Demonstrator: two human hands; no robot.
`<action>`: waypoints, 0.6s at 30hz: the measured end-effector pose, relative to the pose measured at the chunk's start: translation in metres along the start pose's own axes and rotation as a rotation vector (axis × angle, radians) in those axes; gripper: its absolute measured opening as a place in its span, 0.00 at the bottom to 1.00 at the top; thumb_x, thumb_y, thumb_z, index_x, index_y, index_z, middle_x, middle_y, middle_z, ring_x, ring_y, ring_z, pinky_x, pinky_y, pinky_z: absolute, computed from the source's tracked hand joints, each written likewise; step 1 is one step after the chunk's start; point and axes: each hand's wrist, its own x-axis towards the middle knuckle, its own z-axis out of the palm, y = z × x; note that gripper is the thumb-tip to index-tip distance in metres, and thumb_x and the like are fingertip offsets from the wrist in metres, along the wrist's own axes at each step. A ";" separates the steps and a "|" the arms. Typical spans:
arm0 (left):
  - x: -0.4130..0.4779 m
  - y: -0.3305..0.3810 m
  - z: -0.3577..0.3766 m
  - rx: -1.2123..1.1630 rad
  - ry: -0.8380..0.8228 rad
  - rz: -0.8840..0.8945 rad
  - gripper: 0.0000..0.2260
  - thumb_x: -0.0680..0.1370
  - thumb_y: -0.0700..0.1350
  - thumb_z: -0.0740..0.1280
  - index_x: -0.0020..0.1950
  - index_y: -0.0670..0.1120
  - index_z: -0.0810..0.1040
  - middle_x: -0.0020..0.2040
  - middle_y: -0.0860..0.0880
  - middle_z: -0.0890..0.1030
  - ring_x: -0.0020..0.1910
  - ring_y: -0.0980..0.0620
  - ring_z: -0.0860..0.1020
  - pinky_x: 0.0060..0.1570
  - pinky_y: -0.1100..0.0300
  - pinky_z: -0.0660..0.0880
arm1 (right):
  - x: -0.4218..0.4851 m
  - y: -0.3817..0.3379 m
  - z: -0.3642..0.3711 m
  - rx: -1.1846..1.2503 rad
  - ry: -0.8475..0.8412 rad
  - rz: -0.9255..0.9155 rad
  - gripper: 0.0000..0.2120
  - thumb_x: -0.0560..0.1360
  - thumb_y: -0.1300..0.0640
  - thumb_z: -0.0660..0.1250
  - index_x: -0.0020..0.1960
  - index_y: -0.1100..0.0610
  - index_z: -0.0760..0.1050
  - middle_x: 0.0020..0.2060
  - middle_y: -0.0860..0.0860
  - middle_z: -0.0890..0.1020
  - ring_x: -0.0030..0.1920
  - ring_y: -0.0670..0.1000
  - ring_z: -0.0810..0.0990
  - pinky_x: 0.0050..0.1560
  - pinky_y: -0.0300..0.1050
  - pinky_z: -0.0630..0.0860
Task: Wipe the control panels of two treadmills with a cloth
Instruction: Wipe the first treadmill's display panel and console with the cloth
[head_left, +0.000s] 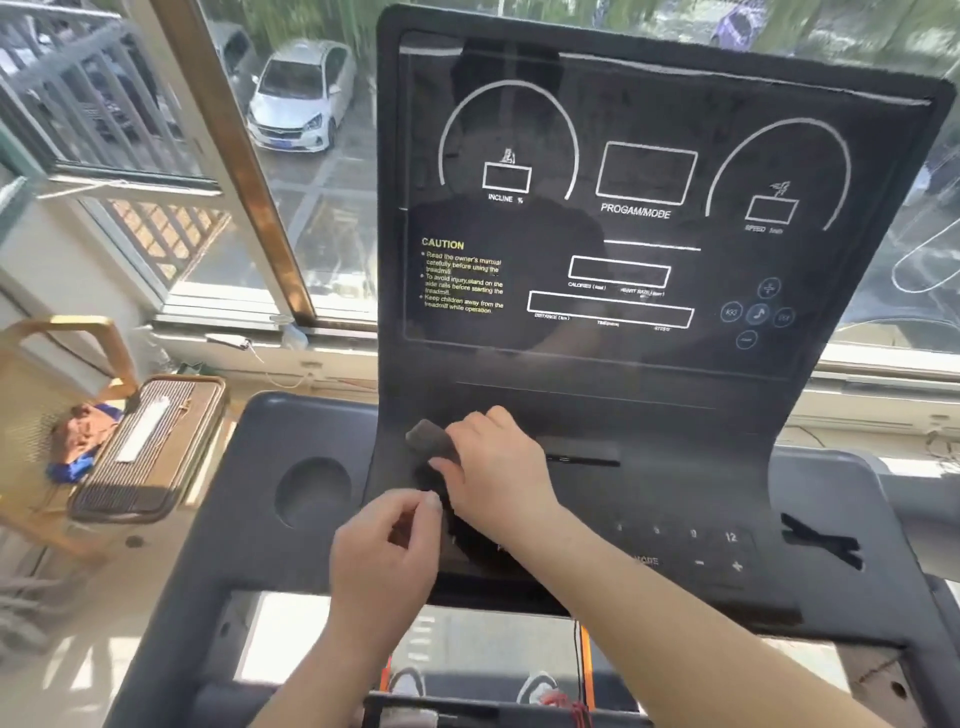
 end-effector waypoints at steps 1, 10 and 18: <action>0.008 -0.003 -0.012 0.005 0.058 -0.028 0.11 0.81 0.43 0.69 0.39 0.52 0.82 0.33 0.56 0.81 0.37 0.53 0.80 0.36 0.66 0.72 | 0.000 -0.011 0.003 0.031 -0.069 -0.025 0.14 0.82 0.46 0.67 0.59 0.55 0.79 0.55 0.50 0.81 0.59 0.54 0.74 0.50 0.51 0.78; 0.054 -0.047 -0.020 0.260 -0.056 -0.140 0.10 0.82 0.47 0.67 0.64 0.52 0.77 0.56 0.55 0.76 0.54 0.55 0.76 0.53 0.58 0.71 | -0.042 0.011 0.011 -0.013 -0.034 -0.118 0.12 0.76 0.43 0.70 0.50 0.50 0.79 0.48 0.45 0.81 0.53 0.51 0.77 0.42 0.46 0.78; 0.048 -0.066 -0.018 0.113 0.013 -0.130 0.04 0.82 0.44 0.67 0.52 0.53 0.78 0.47 0.56 0.80 0.46 0.58 0.79 0.42 0.66 0.70 | -0.045 -0.033 0.051 -0.140 0.194 0.062 0.11 0.71 0.48 0.76 0.44 0.54 0.79 0.44 0.50 0.80 0.46 0.58 0.78 0.34 0.50 0.78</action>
